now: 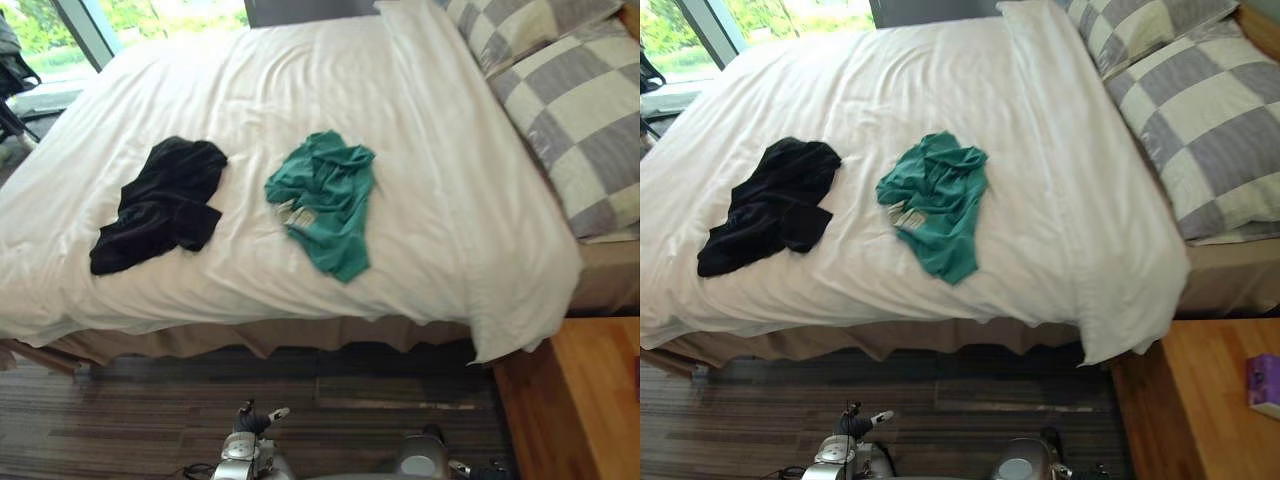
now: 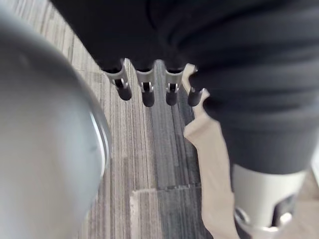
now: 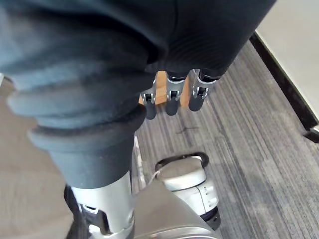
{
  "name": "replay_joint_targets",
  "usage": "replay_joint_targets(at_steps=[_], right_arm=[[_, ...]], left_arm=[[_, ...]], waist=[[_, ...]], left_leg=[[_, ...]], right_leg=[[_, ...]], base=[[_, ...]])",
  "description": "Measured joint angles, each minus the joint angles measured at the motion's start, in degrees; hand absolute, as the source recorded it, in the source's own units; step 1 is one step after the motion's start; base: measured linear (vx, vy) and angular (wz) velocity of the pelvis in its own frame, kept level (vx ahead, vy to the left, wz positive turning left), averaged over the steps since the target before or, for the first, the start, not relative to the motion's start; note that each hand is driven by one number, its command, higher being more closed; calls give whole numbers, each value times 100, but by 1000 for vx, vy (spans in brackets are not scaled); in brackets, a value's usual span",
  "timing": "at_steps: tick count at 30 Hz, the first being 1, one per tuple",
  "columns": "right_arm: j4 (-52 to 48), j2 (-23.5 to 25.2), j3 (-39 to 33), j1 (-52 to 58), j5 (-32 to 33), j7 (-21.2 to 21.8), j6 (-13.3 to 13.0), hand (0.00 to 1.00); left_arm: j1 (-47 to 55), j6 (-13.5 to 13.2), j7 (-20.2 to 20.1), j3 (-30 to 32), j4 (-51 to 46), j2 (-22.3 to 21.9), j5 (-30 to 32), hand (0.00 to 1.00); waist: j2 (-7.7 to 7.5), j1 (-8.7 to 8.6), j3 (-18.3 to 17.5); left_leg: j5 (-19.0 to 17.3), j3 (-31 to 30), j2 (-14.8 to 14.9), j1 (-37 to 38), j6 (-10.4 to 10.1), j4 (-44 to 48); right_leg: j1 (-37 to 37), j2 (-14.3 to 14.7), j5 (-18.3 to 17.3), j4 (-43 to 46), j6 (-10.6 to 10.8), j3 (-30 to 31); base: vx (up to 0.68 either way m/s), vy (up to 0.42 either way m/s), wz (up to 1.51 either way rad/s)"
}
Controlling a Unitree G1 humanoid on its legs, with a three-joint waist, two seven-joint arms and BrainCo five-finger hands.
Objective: Tidy the bed and pick cloth on bed and put in laundry
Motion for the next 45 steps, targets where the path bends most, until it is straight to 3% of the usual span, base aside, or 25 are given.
replay_joint_targets(at_steps=[3,4,5,6,7,8,10,12,16,18,20,23,24,26,29,30,31,32,33,34,37,39,42,44,45], right_arm=[[289,89,-64,-31,-102,-82,-44,0],[275,144,-56,-103,-196,-130,-57,0],[271,24,28,-265,-249,-159,-22,0],[273,-35,197,-278,-264,-154,-21,0],[292,-42,435,-280,-289,-158,-20,0],[290,-41,523,-280,-301,-164,-22,0],[248,96,737,-280,-363,-151,-48,0],[160,186,745,-235,-376,-208,-48,0],[28,189,787,-186,-439,-238,-52,0],[27,178,812,-225,-459,-233,-56,0],[32,38,870,-299,-462,-232,-60,0],[67,-233,1029,-486,-621,-245,-44,0],[89,-255,1022,-481,-685,-247,-42,0],[21,-250,906,-475,-684,-288,-35,0],[20,-241,808,-405,-627,-232,-50,0],[19,-246,788,-400,-623,-231,-51,0],[21,-270,787,-377,-627,-226,-53,0],[27,-253,794,-332,-629,-221,-53,0],[91,-104,769,-317,-629,-222,-44,0],[128,-25,621,-277,-637,-241,-38,0],[118,26,580,-350,-744,-216,-54,0],[70,13,803,-610,-912,-151,-38,0],[14,85,1088,-647,-1041,-73,-68,0],[-15,92,1138,-638,-1062,-94,-66,0],[-22,107,1132,-621,-1000,-94,-62,0]], left_arm=[[-106,-21,80,-173,53,268,14,0],[-168,-16,70,-297,121,379,24,0],[-214,1,73,-390,187,412,34,0],[-233,14,71,-387,251,395,35,0],[-264,16,78,-399,246,357,32,0],[-254,16,81,-421,246,344,32,0],[-279,15,69,-569,237,313,-11,0],[-391,10,43,-677,213,261,-53,0],[-344,18,37,-656,213,164,-61,0],[-264,15,41,-639,167,158,-78,0],[-190,-6,48,-594,-153,50,-107,0],[-185,-58,104,-595,-325,-37,-336,0],[-221,-60,125,-599,-332,-57,-343,0],[-193,-65,193,-556,-319,-89,-429,0],[-220,-69,192,-461,-318,-123,-500,0],[-225,-70,193,-456,-318,-122,-511,0],[-248,-71,194,-437,-304,-117,-538,0],[-251,-71,195,-425,-282,-104,-542,0],[-235,-70,198,-427,-232,-49,-549,0],[-259,-82,216,-407,-239,-16,-562,0],[-314,-104,206,-348,-219,100,-605,0],[-248,-85,234,-203,-199,161,-606,0],[-245,-46,305,-283,-193,188,-647,0],[-273,-51,302,-404,-122,165,-659,0],[-274,-52,307,-380,-88,162,-681,0]], waist=[[-156,28,-196],[-184,74,-211],[-210,180,-236],[-211,160,-232],[-214,165,-229],[-203,166,-222],[-114,99,-197],[-158,30,-154],[-103,30,36],[-87,83,175],[79,207,431],[221,248,654],[151,230,673],[230,202,638],[198,140,635],[185,140,624],[165,140,572],[93,147,548],[-104,191,483],[-219,204,328],[-243,357,283],[-221,442,273],[-134,453,282],[-61,370,291],[-66,327,288]], left_leg=[[-1000,-20,-138,-843,222,1600],[-1156,326,-170,-826,443,1692],[-1144,837,-114,-610,656,1453],[-1084,996,-152,-465,764,1280],[-978,1242,-268,-100,902,879],[-908,1369,-322,112,955,642],[-553,1532,-610,613,1099,-231],[-187,1536,-1045,922,1208,-939],[-80,1423,-1307,1087,1271,-1062],[-98,1342,-1185,783,1266,-419],[-124,1172,-874,281,1178,839],[187,1023,-741,-75,537,1661],[165,1077,-730,-94,546,1706],[-172,1088,-216,-69,1018,1621],[-86,739,264,152,885,-224],[-45,630,266,179,824,-587],[292,591,220,176,368,-849],[538,629,65,162,367,-762],[289,721,-274,-12,536,-521],[15,600,-396,-373,630,-50],[-577,776,-513,-533,907,800],[-592,1274,-526,-98,1093,345],[-331,1416,-626,459,1188,-471],[55,1406,-717,937,1149,-1265],[118,1386,-768,1023,1132,-1398]], right_leg=[[168,-125,1303,-837,26,-10],[-41,-228,2107,-993,-247,-109],[-409,-252,2521,-817,-975,-644],[-576,-223,2094,-258,-1146,-1043],[-662,4,1336,643,-841,-1534],[-622,210,994,930,-737,-1655],[-326,1150,31,1166,-494,-1693],[105,1537,-262,669,-830,-1898],[499,1443,-260,219,-887,-1883],[564,1451,-246,177,-904,-1951],[693,1492,-296,201,-941,-1964],[751,1307,-291,369,-934,-1879],[750,1234,-219,296,-894,-1907],[753,1234,0,86,-686,-1853],[723,989,92,-74,-417,-1832],[723,884,104,-96,-318,-1831],[782,619,121,-172,-59,-1835],[845,481,131,-273,-1,-1831],[946,316,154,-596,79,-1650],[980,380,330,-646,51,-1566],[1055,115,846,-681,-193,-1633],[428,-41,847,327,-1092,-2145],[115,641,176,898,-684,-2171],[35,1668,-256,475,-781,-1821],[71,1810,-229,161,-830,-1750]], base=[[244,609,-23],[231,661,-104],[189,534,-113],[184,428,-111],[142,322,-68],[183,442,-79],[83,231,-28],[62,163,23],[-28,81,26],[-120,44,23],[-129,78,7],[-75,149,-11],[-42,215,-11],[13,190,-9],[139,321,14],[228,456,26],[220,420,24],[295,498,38],[335,373,62],[336,300,56],[360,362,-7],[240,286,-74],[174,145,-35],[147,-15,20],[122,-86,43]])
